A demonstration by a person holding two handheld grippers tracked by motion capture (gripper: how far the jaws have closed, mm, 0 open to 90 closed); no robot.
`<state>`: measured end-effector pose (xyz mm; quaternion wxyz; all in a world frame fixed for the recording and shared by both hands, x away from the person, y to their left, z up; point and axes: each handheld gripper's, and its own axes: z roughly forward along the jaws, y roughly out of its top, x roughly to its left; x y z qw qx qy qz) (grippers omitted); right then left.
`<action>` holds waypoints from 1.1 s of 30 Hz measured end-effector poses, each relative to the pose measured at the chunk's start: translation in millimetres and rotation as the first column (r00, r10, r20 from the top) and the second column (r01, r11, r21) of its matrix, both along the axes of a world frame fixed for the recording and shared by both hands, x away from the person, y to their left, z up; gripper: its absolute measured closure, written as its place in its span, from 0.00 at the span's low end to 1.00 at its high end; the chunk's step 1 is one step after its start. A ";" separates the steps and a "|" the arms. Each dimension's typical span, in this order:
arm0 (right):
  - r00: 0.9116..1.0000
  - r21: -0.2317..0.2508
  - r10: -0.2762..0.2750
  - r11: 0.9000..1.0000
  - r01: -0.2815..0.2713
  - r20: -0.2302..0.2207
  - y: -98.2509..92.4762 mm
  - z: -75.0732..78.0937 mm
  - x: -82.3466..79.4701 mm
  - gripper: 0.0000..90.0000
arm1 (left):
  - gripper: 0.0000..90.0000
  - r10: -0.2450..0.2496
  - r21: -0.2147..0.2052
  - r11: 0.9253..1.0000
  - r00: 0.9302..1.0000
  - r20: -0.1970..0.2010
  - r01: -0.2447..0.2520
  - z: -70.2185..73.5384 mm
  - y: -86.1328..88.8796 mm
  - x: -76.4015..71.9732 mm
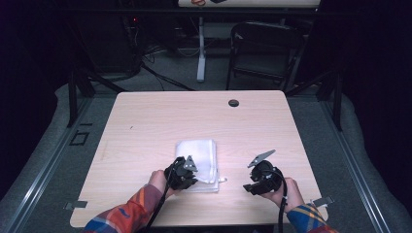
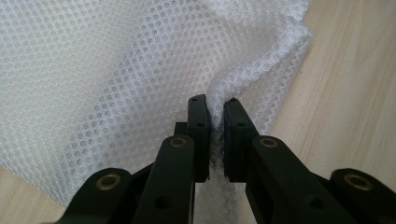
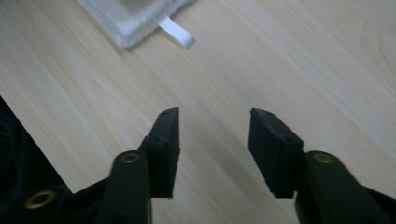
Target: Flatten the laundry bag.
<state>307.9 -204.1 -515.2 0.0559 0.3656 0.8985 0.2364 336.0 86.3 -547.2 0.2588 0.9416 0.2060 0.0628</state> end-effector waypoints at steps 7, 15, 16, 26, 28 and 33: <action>0.997 0.024 0.080 0.996 -0.080 0.022 33.9 -1.1 -1.1 0.97 | 0.95 -0.004 -0.009 1.000 1.000 0.019 0.004 2.5 1.1 -0.7; 0.983 0.028 0.177 0.984 -0.178 0.041 78.5 -14.1 7.1 1.00 | 0.94 0.009 -0.039 0.999 0.999 0.036 -0.008 6.0 4.6 0.1; 0.984 0.027 0.174 0.984 -0.175 0.043 82.8 -16.7 8.5 0.99 | 0.94 0.010 -0.040 0.999 0.999 0.036 -0.009 6.2 5.0 0.3; 0.984 -0.006 0.169 0.986 -0.169 0.055 100.4 -38.3 22.5 1.00 | 0.94 0.016 -0.055 0.998 0.998 0.054 -0.013 8.7 6.0 -0.4; 0.984 -0.009 0.169 0.986 -0.169 0.057 100.2 -40.0 22.2 1.00 | 0.94 0.024 -0.059 0.998 0.998 0.061 -0.020 10.3 6.8 -1.1; 0.982 -0.006 0.174 0.985 -0.174 0.070 99.4 -41.9 21.5 1.00 | 0.94 0.045 -0.089 0.995 0.996 0.078 -0.038 13.2 10.4 -1.0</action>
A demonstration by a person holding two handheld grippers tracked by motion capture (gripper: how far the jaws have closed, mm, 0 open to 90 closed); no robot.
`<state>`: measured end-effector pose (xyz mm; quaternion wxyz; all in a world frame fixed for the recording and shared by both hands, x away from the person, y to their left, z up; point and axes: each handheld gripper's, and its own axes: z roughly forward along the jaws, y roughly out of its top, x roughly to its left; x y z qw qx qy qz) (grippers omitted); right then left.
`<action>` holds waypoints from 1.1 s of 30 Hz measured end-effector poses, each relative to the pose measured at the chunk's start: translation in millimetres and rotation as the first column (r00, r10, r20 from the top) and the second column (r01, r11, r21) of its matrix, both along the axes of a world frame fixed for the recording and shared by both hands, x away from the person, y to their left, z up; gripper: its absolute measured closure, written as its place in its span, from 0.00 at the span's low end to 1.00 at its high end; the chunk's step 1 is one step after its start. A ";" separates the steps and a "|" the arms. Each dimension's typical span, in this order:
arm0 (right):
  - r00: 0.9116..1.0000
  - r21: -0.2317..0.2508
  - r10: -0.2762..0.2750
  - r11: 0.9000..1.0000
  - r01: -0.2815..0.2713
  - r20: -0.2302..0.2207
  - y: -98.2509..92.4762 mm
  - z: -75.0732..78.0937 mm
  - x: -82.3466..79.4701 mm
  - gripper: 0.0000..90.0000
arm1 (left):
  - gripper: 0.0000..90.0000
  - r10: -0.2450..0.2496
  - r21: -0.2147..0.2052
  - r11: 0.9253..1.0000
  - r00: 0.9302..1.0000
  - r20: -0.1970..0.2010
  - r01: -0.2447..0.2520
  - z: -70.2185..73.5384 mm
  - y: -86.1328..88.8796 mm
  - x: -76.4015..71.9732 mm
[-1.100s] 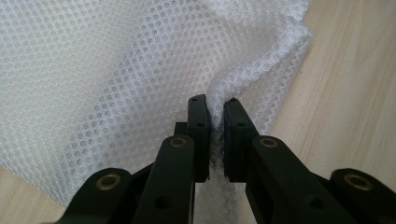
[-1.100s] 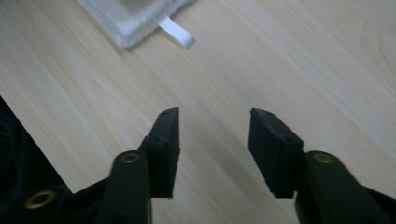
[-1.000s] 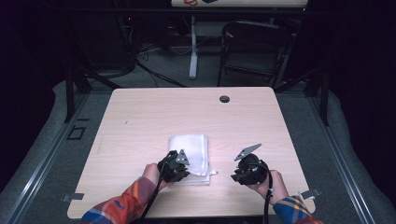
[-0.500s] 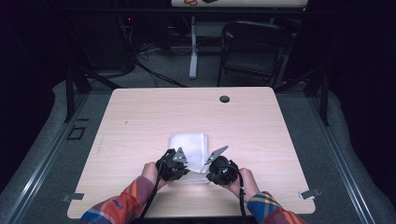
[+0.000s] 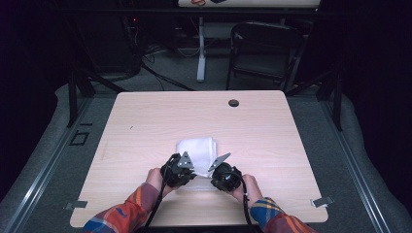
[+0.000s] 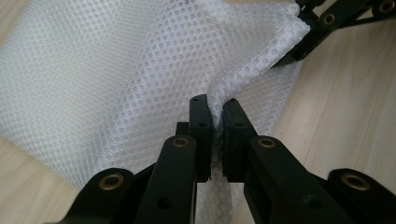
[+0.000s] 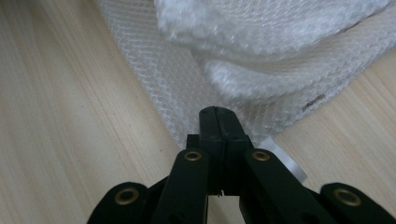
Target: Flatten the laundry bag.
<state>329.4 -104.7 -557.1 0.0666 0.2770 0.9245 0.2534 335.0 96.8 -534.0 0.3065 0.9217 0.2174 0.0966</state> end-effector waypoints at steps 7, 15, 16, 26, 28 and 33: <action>1.000 0.007 0.014 1.000 -0.014 0.008 -1.4 -1.0 -0.5 1.00 | 0.94 0.033 -0.012 0.999 0.999 0.007 -0.032 4.6 2.6 0.0; 0.999 -0.018 0.028 0.999 -0.027 0.019 -0.4 -0.1 -1.2 1.00 | 0.94 0.066 -0.046 0.997 0.998 0.000 -0.066 5.9 7.2 1.3; 0.999 -0.018 0.027 0.999 -0.027 0.019 -0.4 0.0 -1.2 1.00 | 0.94 0.065 -0.045 0.997 0.998 0.004 -0.065 6.7 8.1 1.3; 1.000 -0.014 0.019 1.000 -0.018 0.019 0.4 -0.4 -1.8 1.00 | 0.93 0.087 -0.053 0.995 0.996 0.021 -0.086 11.6 13.9 -0.1; 1.000 -0.013 0.019 1.000 -0.018 0.018 0.3 -0.5 -1.6 1.00 | 0.93 0.090 -0.048 0.995 0.996 0.025 -0.088 12.3 15.0 0.0; 1.000 -0.014 0.016 1.000 -0.016 0.015 0.2 -0.3 -1.3 1.00 | 0.93 0.099 -0.052 0.994 0.995 0.028 -0.097 13.6 17.7 -0.3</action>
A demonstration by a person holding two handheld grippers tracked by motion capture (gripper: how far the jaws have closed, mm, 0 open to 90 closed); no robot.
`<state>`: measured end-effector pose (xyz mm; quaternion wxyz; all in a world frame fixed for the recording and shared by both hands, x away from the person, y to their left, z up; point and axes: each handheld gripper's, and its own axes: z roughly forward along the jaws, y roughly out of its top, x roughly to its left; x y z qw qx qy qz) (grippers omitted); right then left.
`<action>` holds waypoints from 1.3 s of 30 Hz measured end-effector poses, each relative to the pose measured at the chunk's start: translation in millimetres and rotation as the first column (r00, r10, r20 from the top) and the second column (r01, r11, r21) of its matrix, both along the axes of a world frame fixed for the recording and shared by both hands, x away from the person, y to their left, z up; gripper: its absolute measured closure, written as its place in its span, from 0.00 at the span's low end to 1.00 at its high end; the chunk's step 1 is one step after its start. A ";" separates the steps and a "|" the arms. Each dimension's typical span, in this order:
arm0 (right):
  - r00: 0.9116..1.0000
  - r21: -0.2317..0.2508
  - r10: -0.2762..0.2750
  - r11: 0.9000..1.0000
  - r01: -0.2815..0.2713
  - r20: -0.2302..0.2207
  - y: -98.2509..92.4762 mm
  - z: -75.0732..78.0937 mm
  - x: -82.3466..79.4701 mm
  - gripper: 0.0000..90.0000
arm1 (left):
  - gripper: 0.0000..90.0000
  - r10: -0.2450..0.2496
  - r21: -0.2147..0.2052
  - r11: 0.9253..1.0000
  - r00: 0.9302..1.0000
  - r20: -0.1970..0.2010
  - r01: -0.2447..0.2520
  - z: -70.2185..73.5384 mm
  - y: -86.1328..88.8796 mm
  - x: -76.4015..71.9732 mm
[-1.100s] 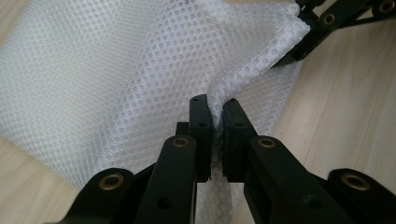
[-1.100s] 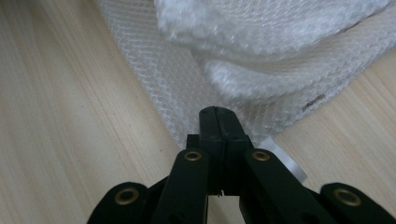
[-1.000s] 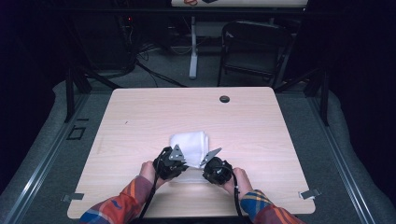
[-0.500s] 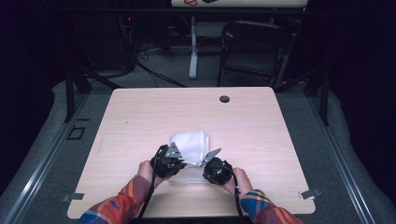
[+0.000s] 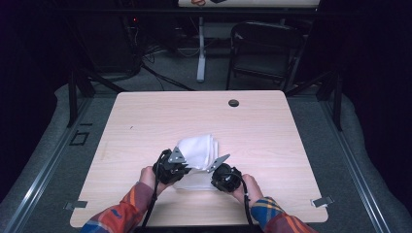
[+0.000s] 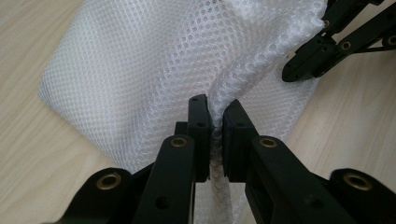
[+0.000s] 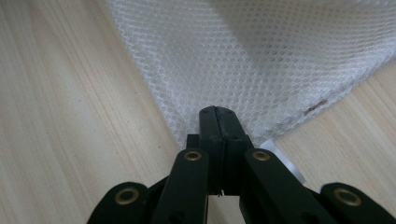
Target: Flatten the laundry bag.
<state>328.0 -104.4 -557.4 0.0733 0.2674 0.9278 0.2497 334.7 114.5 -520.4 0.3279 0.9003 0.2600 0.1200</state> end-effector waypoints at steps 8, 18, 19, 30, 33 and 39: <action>1.000 -0.006 -0.002 1.000 0.002 0.000 0.3 0.3 -0.1 1.00 | 0.94 0.017 0.005 1.000 1.000 0.013 -0.017 1.6 4.4 0.9; 1.000 -0.033 -0.001 0.999 0.002 0.014 1.9 1.0 -1.1 1.00 | 0.94 0.035 0.001 0.999 0.999 0.024 -0.035 3.3 8.7 1.3; 1.000 -0.038 -0.003 0.999 0.003 0.015 1.6 1.2 -1.0 1.00 | 0.94 0.038 0.001 0.999 0.999 0.029 -0.039 3.8 9.9 1.5; 1.000 -0.042 -0.012 0.999 0.013 0.017 -0.2 1.3 0.1 1.00 | 0.94 0.067 -0.005 0.998 0.997 0.034 -0.067 5.2 17.0 3.2; 1.000 -0.046 -0.007 0.999 0.008 0.013 -0.8 1.6 0.7 1.00 | 0.94 0.071 -0.003 0.997 0.997 0.038 -0.071 5.7 18.6 3.8; 1.000 -0.047 -0.015 0.999 0.016 0.021 -1.5 1.5 1.0 1.00 | 0.94 0.083 -0.001 0.997 0.996 0.038 -0.083 6.0 21.0 4.6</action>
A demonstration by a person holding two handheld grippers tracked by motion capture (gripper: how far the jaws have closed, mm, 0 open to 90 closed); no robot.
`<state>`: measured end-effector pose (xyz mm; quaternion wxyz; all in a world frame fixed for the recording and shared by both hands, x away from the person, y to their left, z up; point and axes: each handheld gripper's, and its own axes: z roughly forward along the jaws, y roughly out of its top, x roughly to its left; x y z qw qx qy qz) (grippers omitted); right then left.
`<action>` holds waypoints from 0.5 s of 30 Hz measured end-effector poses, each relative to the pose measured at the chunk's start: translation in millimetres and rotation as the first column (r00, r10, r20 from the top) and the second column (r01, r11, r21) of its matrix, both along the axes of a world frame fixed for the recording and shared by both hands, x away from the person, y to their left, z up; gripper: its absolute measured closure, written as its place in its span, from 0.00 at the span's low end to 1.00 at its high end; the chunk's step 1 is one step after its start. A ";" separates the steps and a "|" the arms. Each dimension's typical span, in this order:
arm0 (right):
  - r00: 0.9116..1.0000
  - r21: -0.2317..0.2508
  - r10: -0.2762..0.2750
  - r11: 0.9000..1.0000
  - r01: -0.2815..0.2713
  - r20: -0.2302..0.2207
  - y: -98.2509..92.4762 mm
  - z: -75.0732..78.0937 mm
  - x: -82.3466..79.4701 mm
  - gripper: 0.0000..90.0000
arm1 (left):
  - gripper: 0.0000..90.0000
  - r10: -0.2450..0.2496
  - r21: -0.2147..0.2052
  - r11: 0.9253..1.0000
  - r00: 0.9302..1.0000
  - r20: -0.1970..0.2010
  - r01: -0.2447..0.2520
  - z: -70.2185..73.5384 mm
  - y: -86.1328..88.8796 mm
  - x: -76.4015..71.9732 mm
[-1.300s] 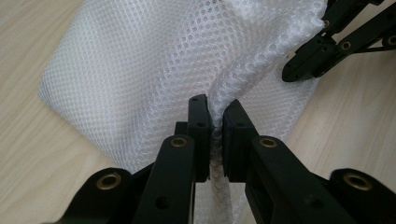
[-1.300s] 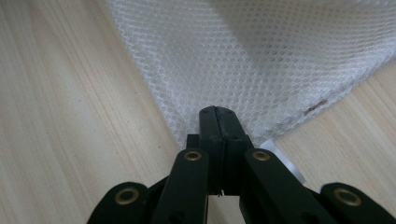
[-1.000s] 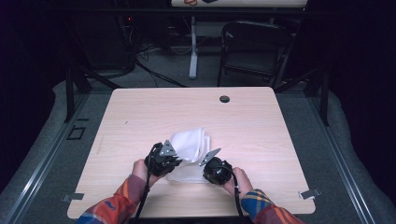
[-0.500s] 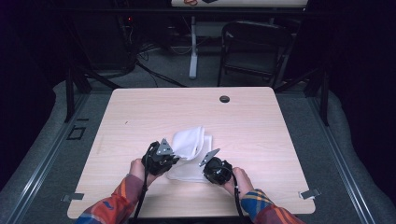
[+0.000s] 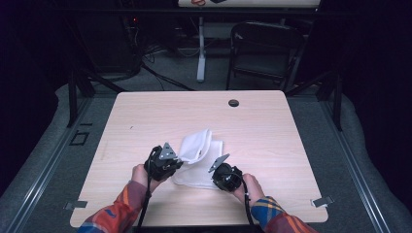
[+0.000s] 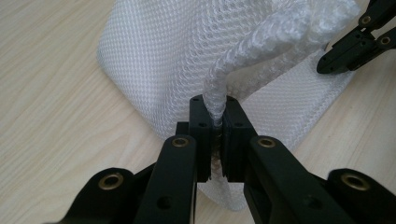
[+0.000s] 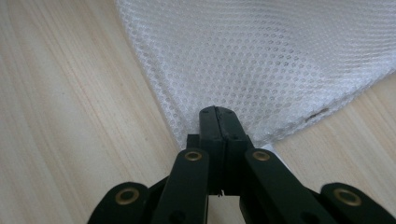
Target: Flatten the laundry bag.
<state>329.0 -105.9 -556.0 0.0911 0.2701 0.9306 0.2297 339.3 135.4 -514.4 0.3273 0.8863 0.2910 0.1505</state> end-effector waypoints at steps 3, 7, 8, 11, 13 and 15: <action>1.000 -0.006 -0.001 1.000 0.001 -0.001 -0.6 0.4 0.3 1.00 | 0.94 0.006 0.005 1.000 1.000 0.001 -0.006 0.1 1.5 0.5; 1.000 -0.007 -0.002 1.000 0.002 0.000 -1.5 0.4 0.9 1.00 | 0.95 0.018 0.006 1.000 1.000 -0.003 -0.018 0.0 3.8 1.3; 1.000 -0.007 -0.002 1.000 0.002 0.000 -1.6 0.4 1.1 1.00 | 0.95 0.019 0.009 1.000 1.000 -0.003 -0.019 0.0 4.3 1.6; 1.000 -0.007 0.002 1.000 -0.002 -0.005 -1.9 0.5 1.5 1.00 | 0.95 0.024 0.012 1.000 1.000 -0.004 -0.024 -0.6 5.5 2.2; 1.000 -0.006 0.001 1.000 -0.001 -0.005 -1.9 0.4 1.5 1.00 | 0.95 0.029 0.015 0.999 1.000 -0.006 -0.029 -0.6 6.0 2.5; 1.000 -0.012 -0.004 1.000 0.004 -0.005 -2.0 0.9 1.5 1.00 | 0.95 0.034 0.013 0.999 0.999 -0.007 -0.034 -0.7 7.0 2.9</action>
